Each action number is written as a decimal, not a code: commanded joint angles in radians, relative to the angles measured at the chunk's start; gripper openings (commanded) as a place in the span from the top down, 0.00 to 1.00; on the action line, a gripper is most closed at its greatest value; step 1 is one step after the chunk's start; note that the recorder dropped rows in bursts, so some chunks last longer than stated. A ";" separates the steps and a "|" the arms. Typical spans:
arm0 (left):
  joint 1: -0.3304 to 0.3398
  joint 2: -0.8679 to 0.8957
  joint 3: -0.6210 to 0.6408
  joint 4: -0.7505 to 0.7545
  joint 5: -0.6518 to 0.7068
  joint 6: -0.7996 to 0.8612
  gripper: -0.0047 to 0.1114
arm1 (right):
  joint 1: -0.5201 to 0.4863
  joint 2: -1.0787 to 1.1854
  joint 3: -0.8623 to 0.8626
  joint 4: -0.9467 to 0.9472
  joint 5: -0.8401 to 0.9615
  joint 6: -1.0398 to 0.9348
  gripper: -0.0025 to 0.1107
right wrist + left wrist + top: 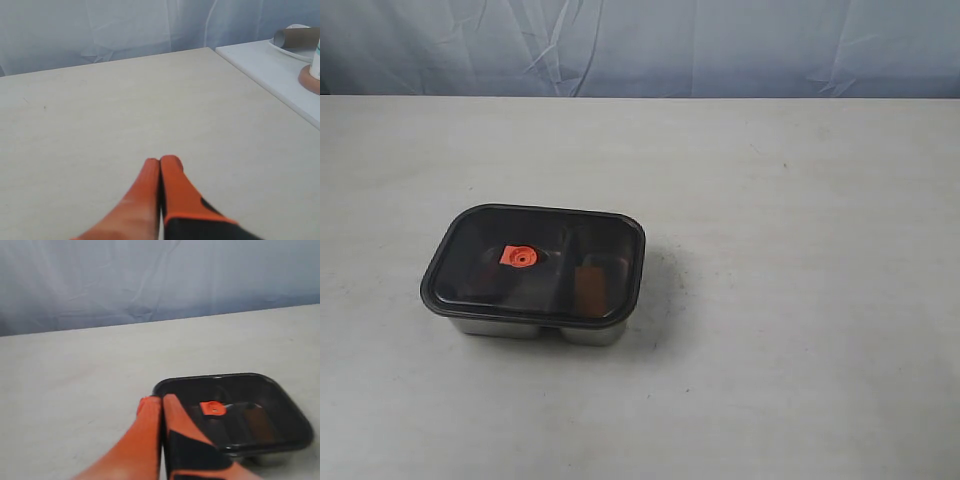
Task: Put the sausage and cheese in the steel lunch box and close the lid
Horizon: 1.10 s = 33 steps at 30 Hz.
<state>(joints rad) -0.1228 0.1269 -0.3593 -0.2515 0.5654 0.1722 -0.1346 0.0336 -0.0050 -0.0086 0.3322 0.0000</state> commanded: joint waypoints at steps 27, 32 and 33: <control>0.235 -0.127 0.359 0.187 -0.273 -0.222 0.96 | -0.005 -0.005 0.005 0.022 -0.012 0.000 0.98; 0.235 -0.127 0.359 0.265 -0.403 -0.220 0.96 | -0.005 -0.005 0.005 0.024 -0.012 0.000 0.98; 0.235 -0.127 0.359 0.269 -0.403 -0.220 0.96 | -0.005 -0.005 0.005 0.024 -0.012 0.000 0.98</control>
<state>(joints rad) 0.1108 0.0043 -0.0036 -0.0095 0.2019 -0.0449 -0.1346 0.0336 -0.0050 0.0115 0.3322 0.0000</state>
